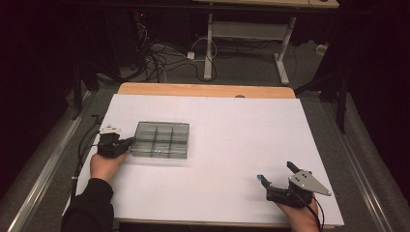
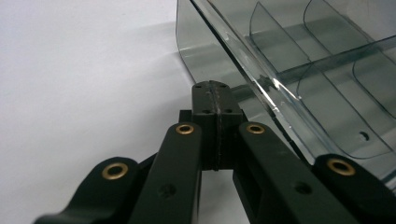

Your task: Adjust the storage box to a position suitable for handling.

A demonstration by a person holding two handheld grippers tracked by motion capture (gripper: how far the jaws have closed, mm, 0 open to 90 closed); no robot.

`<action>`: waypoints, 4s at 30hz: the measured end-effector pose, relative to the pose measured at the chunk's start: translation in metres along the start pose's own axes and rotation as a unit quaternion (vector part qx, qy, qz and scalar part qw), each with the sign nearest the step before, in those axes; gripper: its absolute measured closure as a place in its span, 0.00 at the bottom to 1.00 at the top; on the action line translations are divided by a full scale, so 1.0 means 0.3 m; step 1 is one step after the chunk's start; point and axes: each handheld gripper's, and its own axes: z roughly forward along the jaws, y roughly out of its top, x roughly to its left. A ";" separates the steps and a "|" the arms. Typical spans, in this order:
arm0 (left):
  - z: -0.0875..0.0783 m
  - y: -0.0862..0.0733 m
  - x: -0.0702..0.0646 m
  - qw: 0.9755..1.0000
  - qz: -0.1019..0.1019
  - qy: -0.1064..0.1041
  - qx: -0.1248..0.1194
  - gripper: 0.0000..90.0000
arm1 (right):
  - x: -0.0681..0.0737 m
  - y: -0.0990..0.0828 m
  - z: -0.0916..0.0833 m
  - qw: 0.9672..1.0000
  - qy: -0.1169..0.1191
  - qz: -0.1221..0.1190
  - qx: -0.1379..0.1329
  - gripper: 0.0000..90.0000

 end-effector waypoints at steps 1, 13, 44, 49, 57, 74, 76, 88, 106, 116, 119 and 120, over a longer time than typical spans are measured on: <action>0.012 0.008 -0.013 1.000 0.003 0.000 -0.001 0.98 | 0.001 0.000 0.000 1.000 0.000 -0.001 0.000 0.01; 0.055 0.035 -0.072 1.000 0.016 -0.013 0.006 0.98 | -0.002 -0.002 -0.007 1.000 -0.004 -0.001 0.000 0.01; 0.112 0.063 -0.293 0.993 0.103 -0.038 0.036 0.98 | -0.003 -0.001 -0.004 1.000 -0.002 -0.004 -0.001 0.01; 0.101 0.053 -0.305 0.992 0.113 -0.034 0.044 0.98 | -0.001 0.000 -0.004 1.000 -0.001 -0.005 -0.001 0.01; 0.120 0.062 -0.337 0.992 0.113 -0.047 0.042 0.98 | 0.003 0.000 -0.001 1.000 -0.001 -0.006 0.000 0.01; 0.207 0.102 -0.403 0.990 0.122 -0.048 0.046 0.98 | 0.004 -0.006 0.004 1.000 0.003 -0.005 0.002 0.01; 0.208 0.103 -0.399 0.991 0.119 -0.051 0.044 0.98 | 0.005 -0.007 0.006 1.000 0.004 -0.004 0.004 0.01; 0.107 0.066 -0.336 0.992 0.118 -0.050 0.008 0.98 | 0.002 -0.009 0.004 1.000 0.007 -0.001 0.003 0.01; -0.118 -0.114 -0.341 0.992 0.084 -0.073 -0.065 0.97 | -0.007 -0.007 0.008 1.000 0.009 0.005 0.002 0.01; -0.104 -0.129 -0.354 0.987 0.106 -0.098 -0.075 0.79 | 0.004 -0.006 0.020 1.000 0.014 0.004 0.005 0.02; -0.104 -0.126 -0.357 0.986 0.109 -0.098 -0.079 0.65 | 0.003 -0.007 0.024 1.000 0.016 0.006 0.006 0.02; -0.105 -0.125 -0.357 0.986 0.108 -0.097 -0.082 0.60 | 0.003 -0.007 0.025 1.000 0.017 0.006 0.007 0.02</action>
